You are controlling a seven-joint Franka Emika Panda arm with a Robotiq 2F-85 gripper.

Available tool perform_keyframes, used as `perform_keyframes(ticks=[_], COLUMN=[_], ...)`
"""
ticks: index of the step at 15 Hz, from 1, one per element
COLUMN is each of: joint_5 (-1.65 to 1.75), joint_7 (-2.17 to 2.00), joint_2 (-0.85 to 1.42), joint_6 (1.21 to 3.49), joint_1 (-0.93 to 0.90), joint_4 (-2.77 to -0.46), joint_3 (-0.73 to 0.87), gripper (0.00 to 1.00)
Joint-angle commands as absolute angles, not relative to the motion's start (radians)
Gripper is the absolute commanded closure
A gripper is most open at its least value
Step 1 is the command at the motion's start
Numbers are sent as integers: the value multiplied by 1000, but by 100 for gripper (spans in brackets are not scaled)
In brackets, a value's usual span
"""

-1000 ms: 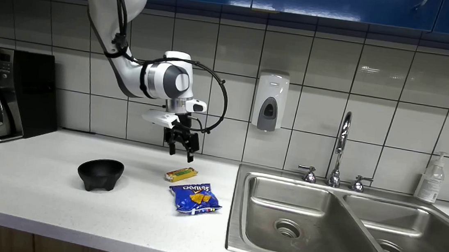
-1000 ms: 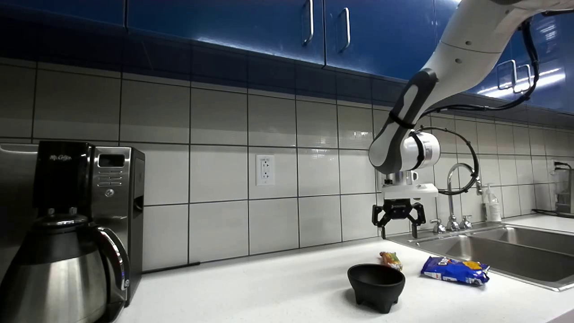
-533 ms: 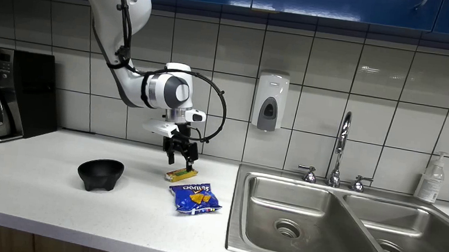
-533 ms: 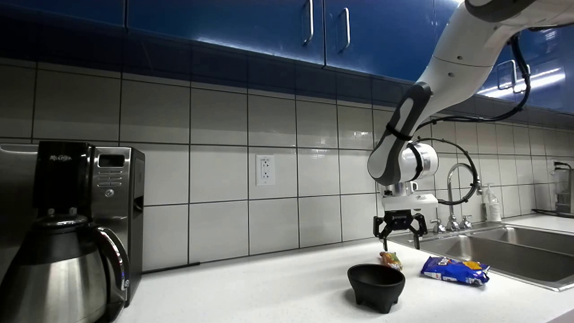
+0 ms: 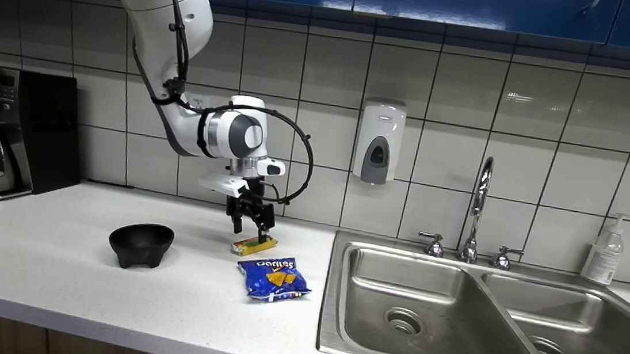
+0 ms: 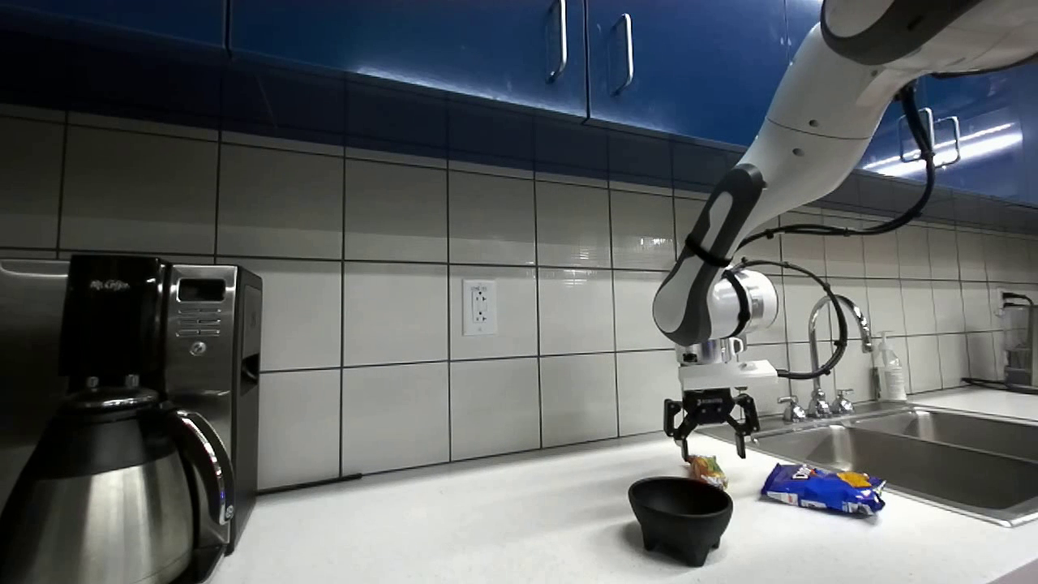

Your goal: Put the yellow packet in the black bowl.

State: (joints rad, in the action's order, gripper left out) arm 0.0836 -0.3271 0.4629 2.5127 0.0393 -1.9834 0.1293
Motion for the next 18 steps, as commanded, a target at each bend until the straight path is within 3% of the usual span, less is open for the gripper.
perform_keyframes(ticks=[1,2,3,4,11,18], joint_5=[53,47,40,36,-38,-78], joint_7=[-325,-322,-323,-320,-290,-271], joint_2=[503,510,515,520,513,475], joint_6=[2491,2490,2491,2491,2494,2513], joint_1=[32,33,35,35,58,61], joint_4=[-1931,-1926,-1923,-1919,-1921,-1951], joint_3=[134,133,133,132,115,115], gripper=[0,0,7,26,80,83])
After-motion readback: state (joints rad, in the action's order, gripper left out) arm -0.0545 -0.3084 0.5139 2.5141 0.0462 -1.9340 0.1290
